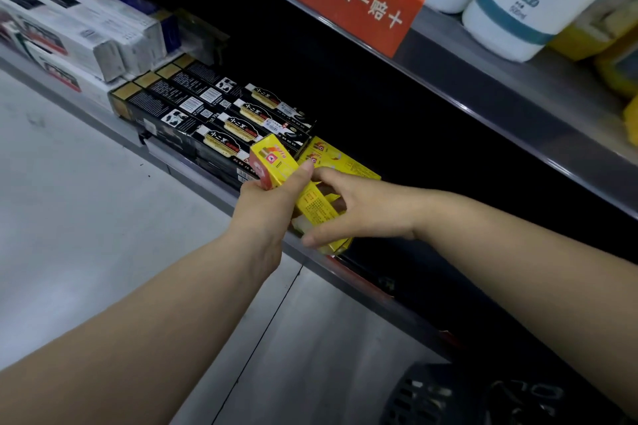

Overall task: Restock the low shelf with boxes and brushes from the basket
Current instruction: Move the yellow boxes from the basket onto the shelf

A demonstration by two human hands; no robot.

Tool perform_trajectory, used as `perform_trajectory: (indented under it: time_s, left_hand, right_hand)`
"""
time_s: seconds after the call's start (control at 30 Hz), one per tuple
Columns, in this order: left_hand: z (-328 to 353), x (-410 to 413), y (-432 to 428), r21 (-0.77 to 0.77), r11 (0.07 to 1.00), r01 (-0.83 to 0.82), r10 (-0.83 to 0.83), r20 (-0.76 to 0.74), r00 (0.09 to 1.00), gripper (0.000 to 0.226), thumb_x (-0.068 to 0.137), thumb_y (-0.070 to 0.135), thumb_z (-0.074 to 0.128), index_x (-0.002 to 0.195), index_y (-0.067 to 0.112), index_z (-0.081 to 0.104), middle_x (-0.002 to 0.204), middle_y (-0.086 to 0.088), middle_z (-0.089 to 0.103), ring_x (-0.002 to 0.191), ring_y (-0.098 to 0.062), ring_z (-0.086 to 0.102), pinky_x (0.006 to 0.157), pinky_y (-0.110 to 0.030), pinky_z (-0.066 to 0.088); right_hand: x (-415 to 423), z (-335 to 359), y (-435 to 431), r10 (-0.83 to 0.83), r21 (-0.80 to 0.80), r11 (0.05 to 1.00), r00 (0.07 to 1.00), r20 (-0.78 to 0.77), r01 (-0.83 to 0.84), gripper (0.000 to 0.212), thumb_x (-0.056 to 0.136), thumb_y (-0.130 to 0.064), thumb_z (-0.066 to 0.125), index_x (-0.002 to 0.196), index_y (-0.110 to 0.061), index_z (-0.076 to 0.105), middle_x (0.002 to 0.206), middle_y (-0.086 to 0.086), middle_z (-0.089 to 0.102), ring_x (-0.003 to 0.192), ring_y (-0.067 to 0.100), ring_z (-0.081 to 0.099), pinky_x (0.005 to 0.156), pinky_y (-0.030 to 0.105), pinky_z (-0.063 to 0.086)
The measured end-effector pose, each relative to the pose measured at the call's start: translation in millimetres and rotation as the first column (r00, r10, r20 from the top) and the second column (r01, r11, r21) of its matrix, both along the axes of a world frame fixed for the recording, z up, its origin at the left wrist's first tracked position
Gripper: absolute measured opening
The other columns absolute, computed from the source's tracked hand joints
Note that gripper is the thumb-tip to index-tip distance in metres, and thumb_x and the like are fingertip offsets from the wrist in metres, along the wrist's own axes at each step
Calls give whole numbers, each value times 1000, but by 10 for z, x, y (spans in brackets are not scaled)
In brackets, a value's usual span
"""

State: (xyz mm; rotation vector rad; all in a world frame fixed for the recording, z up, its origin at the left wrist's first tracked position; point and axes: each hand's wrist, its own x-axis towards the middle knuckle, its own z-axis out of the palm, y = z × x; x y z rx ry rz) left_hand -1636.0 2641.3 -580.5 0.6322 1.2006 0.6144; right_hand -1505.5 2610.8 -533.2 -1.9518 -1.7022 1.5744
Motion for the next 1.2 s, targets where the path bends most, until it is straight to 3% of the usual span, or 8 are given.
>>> perform_trajectory:
  time_s: [0.13, 0.2, 0.4, 0.57, 0.73, 0.97, 1.07, 1.2]
  left_hand:
    - [65, -6, -47, 76, 996, 43, -44, 21, 999, 29, 79, 37, 70, 96, 15, 61, 94, -5, 72, 88, -20, 68, 81, -32, 54]
    - [80, -8, -58, 107, 989, 107, -104, -33, 994, 37, 79, 38, 71, 105, 14, 59, 101, -2, 67, 95, -18, 64, 83, -29, 51]
    - [34, -33, -33, 60, 977, 204, -196, -110, 974, 56, 82, 24, 70, 130, 8, 46, 99, -7, 64, 102, -23, 62, 96, -40, 49]
    - [40, -16, -16, 12, 979, 203, -202, -71, 977, 37, 84, 13, 66, 119, 8, 54, 101, -9, 64, 90, -19, 63, 76, -28, 53]
    - [96, 25, -46, 14, 973, 232, -231, -31, 972, 8, 85, 10, 64, 88, 15, 58, 101, -8, 64, 79, -14, 62, 71, -23, 52]
    - [211, 60, -94, 68, 968, 243, -242, -22, 970, 10, 90, 9, 55, 99, 11, 60, 89, -1, 66, 76, -13, 60, 73, -24, 50]
    - [338, 87, -159, 151, 945, 290, -280, -84, 956, 5, 90, 10, 56, 91, 13, 59, 87, -2, 62, 76, -13, 57, 75, -27, 50]
    - [519, 157, -337, 335, 850, 406, -368, -172, 914, 8, 88, 12, 58, 95, 14, 61, 82, -1, 58, 74, -12, 55, 69, -23, 47]
  right_hand:
    - [16, -27, -70, -55, 217, 976, 986, 159, 19, 71, 78, -32, 74, 134, -23, 31, 123, 0, 52, 110, 15, 54, 87, 32, 50]
    - [127, -107, -59, -100, 228, 972, 974, 205, 52, 58, 83, -22, 67, 130, -16, 34, 118, 10, 58, 105, 24, 60, 87, 42, 51]
    - [704, -339, 171, -415, 410, 885, 770, 484, 220, 47, 93, -17, 55, 133, -5, 33, 122, 16, 55, 103, 30, 58, 76, 28, 41]
    - [1013, -589, 532, -600, 456, 781, 714, 360, 426, 29, 97, -8, 42, 126, -11, 46, 126, 14, 48, 96, 19, 49, 58, 16, 35]
    - [952, -938, 702, -393, 292, 915, 787, 477, 280, 45, 99, -6, 38, 143, -13, 34, 139, 18, 40, 121, 32, 46, 87, 27, 38]
    - [922, -996, 696, -138, 19, 986, 733, 666, 168, 67, 100, -26, 38, 150, -25, -6, 157, 13, 14, 139, 34, 25, 114, 43, 26]
    - [774, -712, 595, -133, 61, 990, 725, 676, 125, 73, 97, -31, 46, 151, -13, 0, 157, 14, 11, 143, 34, 16, 116, 40, 20]
    - [459, -90, 163, -131, 188, 982, 803, 582, 23, 64, 91, -33, 56, 144, -10, 27, 142, 15, 39, 125, 27, 45, 97, 28, 39]
